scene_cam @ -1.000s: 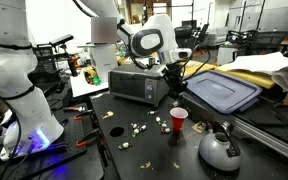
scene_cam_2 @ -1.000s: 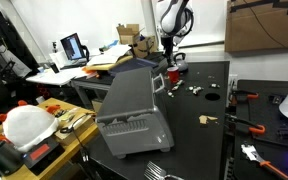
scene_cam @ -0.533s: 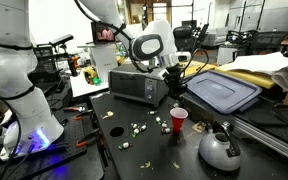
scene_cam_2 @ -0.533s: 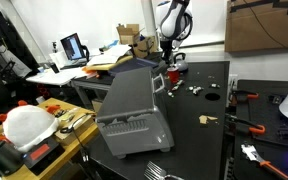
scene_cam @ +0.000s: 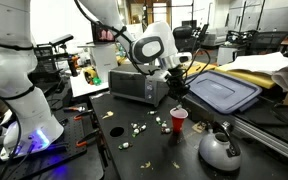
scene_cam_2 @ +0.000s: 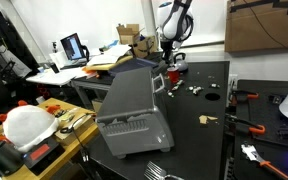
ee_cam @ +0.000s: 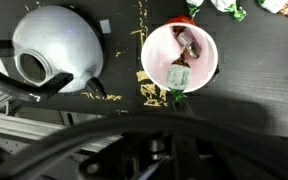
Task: Put two pieces of candy in the red cup.
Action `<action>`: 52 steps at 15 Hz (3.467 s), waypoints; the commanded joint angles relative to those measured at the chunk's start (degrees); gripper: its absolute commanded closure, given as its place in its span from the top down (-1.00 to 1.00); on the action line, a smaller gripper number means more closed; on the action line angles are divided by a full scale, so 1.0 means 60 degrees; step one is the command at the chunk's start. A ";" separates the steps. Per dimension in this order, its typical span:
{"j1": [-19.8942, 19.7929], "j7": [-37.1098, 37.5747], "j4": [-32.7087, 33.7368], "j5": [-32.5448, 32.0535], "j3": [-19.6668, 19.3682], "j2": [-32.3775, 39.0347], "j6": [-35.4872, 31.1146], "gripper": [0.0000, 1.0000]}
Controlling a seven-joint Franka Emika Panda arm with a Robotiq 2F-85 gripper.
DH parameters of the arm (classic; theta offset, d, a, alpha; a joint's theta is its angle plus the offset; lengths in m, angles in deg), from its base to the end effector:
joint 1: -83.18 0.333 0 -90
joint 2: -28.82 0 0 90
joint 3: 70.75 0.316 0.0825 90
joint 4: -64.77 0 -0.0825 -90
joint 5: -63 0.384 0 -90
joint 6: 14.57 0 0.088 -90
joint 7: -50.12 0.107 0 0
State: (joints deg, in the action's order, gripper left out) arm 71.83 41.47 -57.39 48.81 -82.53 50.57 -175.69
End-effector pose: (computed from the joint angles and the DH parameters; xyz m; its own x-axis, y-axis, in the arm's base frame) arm 0.5591 -0.2224 0.2609 0.9725 0.0265 0.2313 -0.0347 -0.9659 0.2565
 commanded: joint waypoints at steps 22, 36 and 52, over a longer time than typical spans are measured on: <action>0.0073 -0.0256 -0.0414 0.1678 0.0681 -0.2392 0.4456 1.00; 0.0627 -0.0813 -0.0089 0.2408 0.0891 -0.3660 0.7253 1.00; 0.0946 -0.0644 0.0510 0.2246 0.0912 -0.4292 0.8158 1.00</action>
State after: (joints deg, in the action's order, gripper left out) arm 77.38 37.94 -55.17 62.19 -77.25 26.26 -129.17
